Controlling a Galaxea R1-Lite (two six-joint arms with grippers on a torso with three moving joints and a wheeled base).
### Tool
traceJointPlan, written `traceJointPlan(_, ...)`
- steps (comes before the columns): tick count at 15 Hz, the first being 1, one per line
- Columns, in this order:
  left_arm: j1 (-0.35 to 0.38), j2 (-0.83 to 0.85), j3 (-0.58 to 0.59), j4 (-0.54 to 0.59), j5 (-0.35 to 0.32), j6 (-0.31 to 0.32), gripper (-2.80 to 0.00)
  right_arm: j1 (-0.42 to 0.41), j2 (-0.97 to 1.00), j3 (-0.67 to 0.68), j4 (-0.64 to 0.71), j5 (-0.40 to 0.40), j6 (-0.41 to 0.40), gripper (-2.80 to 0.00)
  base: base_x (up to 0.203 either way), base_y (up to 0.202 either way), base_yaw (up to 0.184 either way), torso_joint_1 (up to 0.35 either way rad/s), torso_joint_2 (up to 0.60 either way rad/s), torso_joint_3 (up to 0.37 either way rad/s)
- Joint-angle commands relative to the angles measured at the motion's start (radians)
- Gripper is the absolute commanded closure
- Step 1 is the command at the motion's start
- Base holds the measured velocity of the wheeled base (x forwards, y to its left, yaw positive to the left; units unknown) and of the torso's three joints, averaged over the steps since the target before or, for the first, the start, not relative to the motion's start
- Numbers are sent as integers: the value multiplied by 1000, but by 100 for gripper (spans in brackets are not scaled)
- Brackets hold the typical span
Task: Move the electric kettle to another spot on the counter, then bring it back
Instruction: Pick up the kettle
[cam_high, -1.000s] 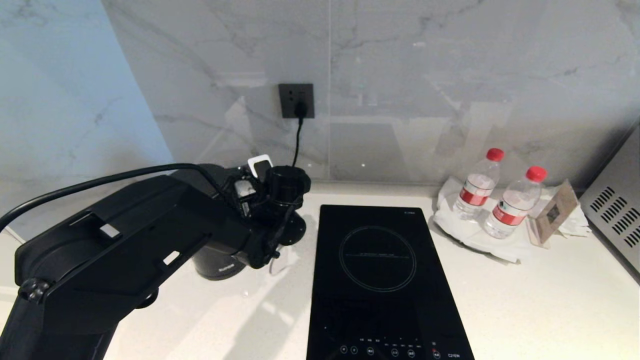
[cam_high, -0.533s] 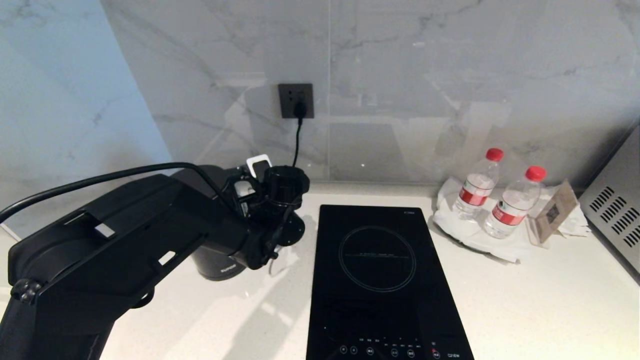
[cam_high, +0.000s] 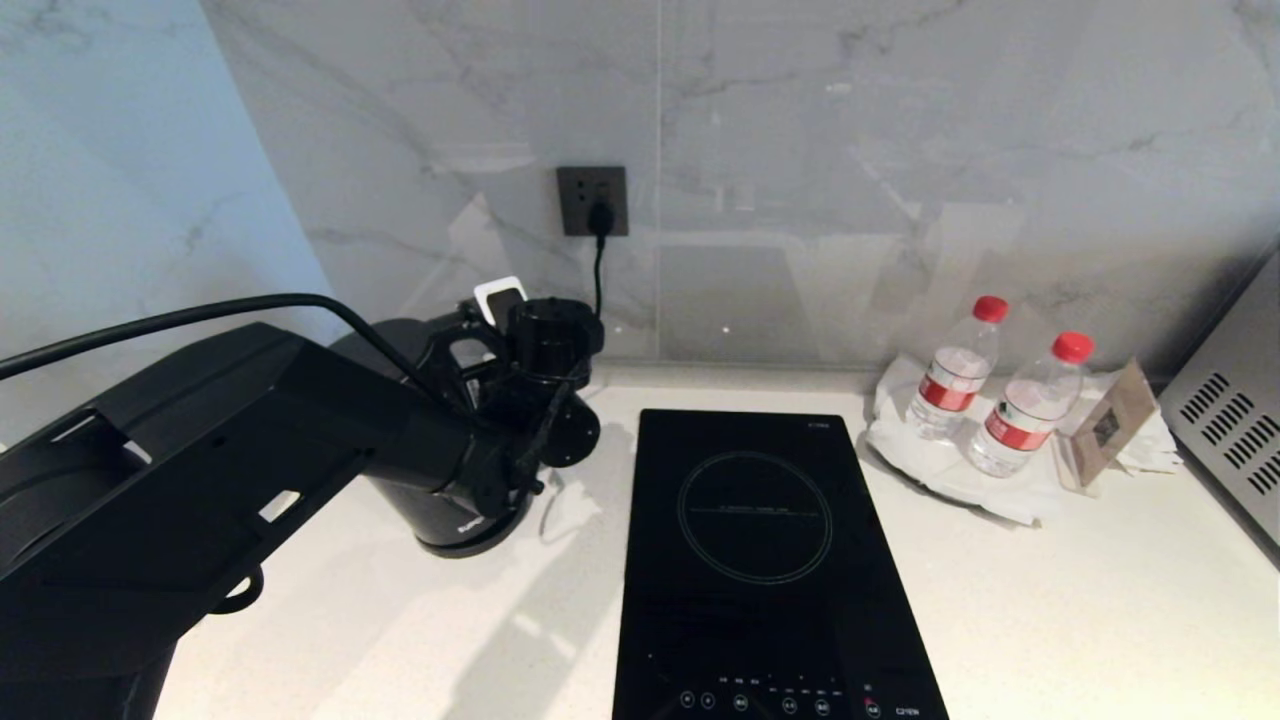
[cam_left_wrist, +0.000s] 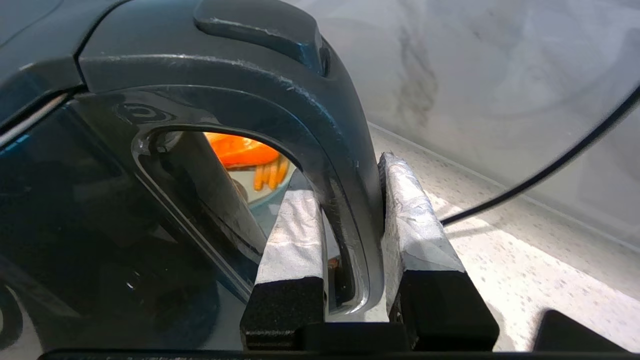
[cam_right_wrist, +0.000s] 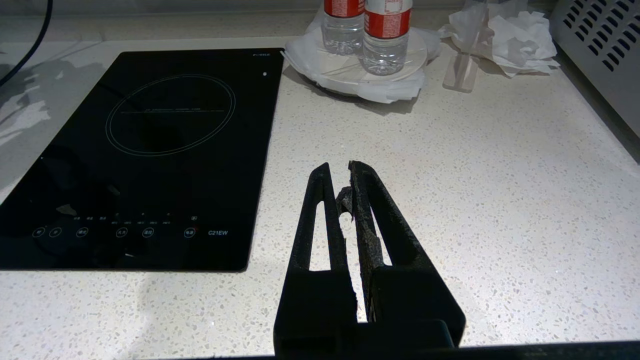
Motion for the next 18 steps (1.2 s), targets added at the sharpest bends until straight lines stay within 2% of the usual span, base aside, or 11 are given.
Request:
traceJointPlan(1, 0, -5, 0, -5, 7, -1, 0, 0, 1, 0, 0, 0, 0, 0, 0, 0, 0, 0, 0, 0)
traceJointPlan(5, 9, -23, 11, -5, 7, 7, 0, 0, 1, 0, 0, 0, 0, 0, 0, 0, 0, 0, 0, 0)
traceJointPlan(11, -2, -98, 127, -15, 5, 2, 0, 0, 1, 0, 0, 0, 0, 0, 0, 0, 0, 0, 0, 0)
traceJointPlan(14, -33, -163, 213, -19, 6, -3, 0, 0, 1, 0, 0, 0, 0, 0, 0, 0, 0, 0, 0, 0)
traceJointPlan(18, -38, -234, 346, -69, 5, -8, 0, 0, -1, 0, 0, 0, 0, 0, 0, 0, 0, 0, 0, 0)
